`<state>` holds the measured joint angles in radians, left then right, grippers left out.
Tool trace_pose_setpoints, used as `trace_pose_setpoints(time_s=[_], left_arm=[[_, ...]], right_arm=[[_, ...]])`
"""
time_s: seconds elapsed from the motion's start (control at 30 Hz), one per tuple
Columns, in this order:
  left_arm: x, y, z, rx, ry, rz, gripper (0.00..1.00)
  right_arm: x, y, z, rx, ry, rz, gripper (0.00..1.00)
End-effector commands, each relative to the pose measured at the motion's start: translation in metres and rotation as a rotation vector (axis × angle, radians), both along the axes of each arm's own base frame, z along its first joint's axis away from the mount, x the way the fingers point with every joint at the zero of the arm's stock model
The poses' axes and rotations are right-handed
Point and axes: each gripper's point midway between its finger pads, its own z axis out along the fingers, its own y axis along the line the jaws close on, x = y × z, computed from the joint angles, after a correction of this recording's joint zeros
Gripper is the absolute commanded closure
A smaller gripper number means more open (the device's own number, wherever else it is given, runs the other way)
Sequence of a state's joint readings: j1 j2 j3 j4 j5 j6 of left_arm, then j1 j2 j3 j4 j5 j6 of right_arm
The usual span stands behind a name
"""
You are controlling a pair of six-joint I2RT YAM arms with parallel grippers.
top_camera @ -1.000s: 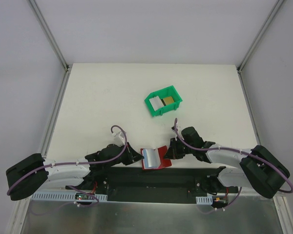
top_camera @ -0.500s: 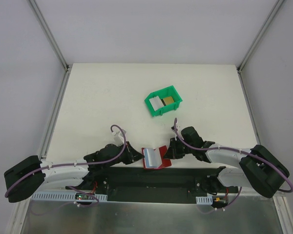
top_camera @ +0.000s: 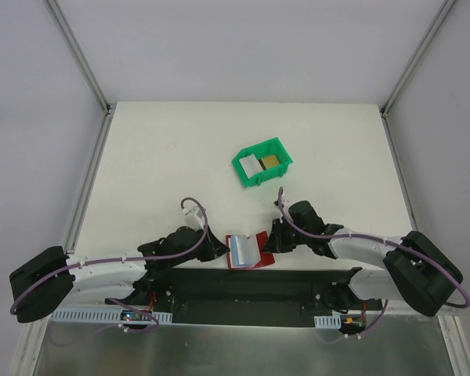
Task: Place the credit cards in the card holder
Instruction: Open the card holder at the center of the board.
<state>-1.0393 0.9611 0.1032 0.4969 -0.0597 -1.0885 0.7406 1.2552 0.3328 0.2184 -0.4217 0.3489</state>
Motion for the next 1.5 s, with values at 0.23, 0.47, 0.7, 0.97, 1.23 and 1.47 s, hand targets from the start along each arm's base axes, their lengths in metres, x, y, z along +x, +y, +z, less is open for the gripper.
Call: trace_pose_setpoints(time_s=[0.23, 0.47, 0.7, 0.97, 1.23, 1.47], left_arm=[[0.087, 0.037, 0.021, 0.239, -0.126, 0.063, 1.00], [0.090, 0.026, 0.020, 0.285, -0.117, -0.024, 1.00], [0.094, 0.022, 0.031, 0.280, -0.133, -0.035, 1.00], [0.094, 0.021, 0.035, 0.261, -0.124, -0.018, 1.00], [0.093, 0.024, 0.044, 0.203, -0.145, 0.029, 1.00], [0.089, 0.026, 0.040, 0.195, -0.137, 0.037, 1.00]], right_arm=[[0.071, 0.033, 0.042, -0.003, -0.137, -0.103, 0.89], [0.097, 0.030, 0.091, -0.004, -0.267, -0.131, 0.72], [0.103, 0.044, 0.118, -0.003, -0.293, -0.094, 0.68], [0.088, 0.094, 0.111, 0.030, -0.218, 0.011, 0.85], [0.068, 0.121, 0.088, 0.012, -0.173, 0.060, 0.89], [0.065, 0.138, 0.084, 0.030, -0.164, 0.074, 0.90]])
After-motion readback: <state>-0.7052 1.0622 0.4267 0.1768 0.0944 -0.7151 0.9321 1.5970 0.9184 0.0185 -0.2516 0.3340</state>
